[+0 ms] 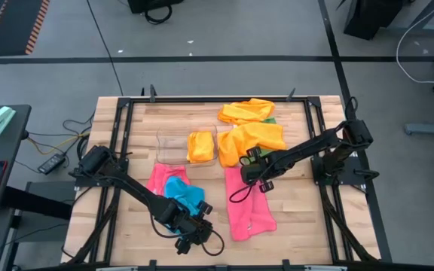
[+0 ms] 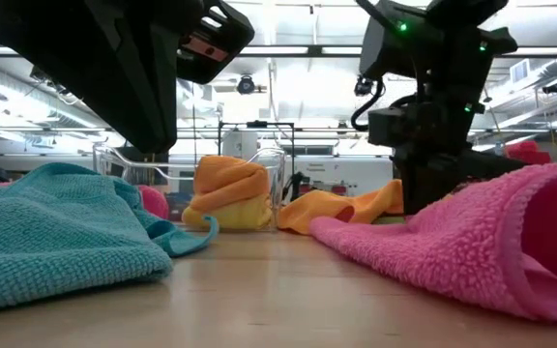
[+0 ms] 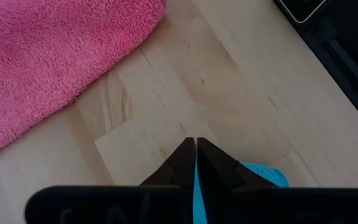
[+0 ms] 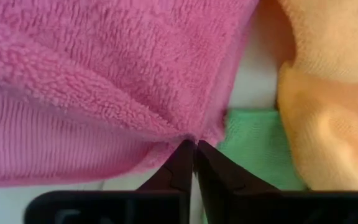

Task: Fold microfiber towels
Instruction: Fold the right pink microfiber cloth

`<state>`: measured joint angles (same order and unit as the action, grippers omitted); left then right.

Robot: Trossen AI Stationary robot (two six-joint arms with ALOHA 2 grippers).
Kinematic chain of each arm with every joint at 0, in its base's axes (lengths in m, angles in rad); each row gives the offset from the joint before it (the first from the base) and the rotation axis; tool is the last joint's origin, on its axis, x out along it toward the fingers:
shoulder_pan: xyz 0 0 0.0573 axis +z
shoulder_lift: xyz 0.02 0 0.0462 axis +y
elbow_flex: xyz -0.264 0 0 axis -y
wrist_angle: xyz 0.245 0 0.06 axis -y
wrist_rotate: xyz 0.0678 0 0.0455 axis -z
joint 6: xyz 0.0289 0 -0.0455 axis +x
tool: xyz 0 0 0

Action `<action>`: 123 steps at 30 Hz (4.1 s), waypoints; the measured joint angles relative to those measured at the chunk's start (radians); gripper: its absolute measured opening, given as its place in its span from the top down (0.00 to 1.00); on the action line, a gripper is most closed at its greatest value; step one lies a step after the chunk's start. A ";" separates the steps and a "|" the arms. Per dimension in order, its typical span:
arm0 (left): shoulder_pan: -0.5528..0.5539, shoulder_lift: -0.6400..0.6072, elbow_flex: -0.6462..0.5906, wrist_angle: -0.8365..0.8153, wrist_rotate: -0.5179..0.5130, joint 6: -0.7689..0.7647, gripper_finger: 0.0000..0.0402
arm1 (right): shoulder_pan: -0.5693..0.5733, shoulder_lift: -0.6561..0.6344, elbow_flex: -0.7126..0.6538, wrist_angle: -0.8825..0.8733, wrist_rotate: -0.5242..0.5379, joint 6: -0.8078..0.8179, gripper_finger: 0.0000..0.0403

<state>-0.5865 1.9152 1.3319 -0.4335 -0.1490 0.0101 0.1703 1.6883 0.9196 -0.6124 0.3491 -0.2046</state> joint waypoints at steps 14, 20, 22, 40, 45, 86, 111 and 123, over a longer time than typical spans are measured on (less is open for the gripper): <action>-0.002 0.000 0.000 -0.015 0.000 -0.023 0.96 | 0.053 -0.156 0.019 -0.105 -0.080 0.215 0.59; -0.002 0.000 0.000 -0.014 0.000 -0.025 0.94 | 0.277 -0.107 0.019 0.174 -0.113 0.219 0.59; -0.001 0.000 0.000 -0.014 0.000 -0.024 0.94 | 0.346 -0.075 0.019 0.284 -0.114 0.211 0.59; 0.001 0.000 0.000 0.019 0.000 -0.025 0.93 | 0.569 0.164 0.018 0.627 -0.112 0.208 0.63; 0.001 0.000 0.000 0.018 0.000 -0.024 0.94 | 0.527 0.181 0.018 0.641 -0.109 0.199 0.64; 0.001 0.000 0.000 0.011 0.000 -0.026 0.97 | 0.480 0.217 0.018 0.749 -0.176 0.230 0.80; 0.000 0.000 0.000 0.001 0.000 -0.051 0.94 | 0.441 0.284 0.021 0.837 -0.268 0.241 0.84; 0.000 0.000 0.000 0.002 0.000 -0.050 0.97 | 0.439 0.256 0.017 0.804 -0.277 0.308 0.79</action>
<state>-0.5869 1.9152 1.3319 -0.4316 -0.1486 -0.0402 0.6096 1.9438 0.9367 0.1920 0.0719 0.1039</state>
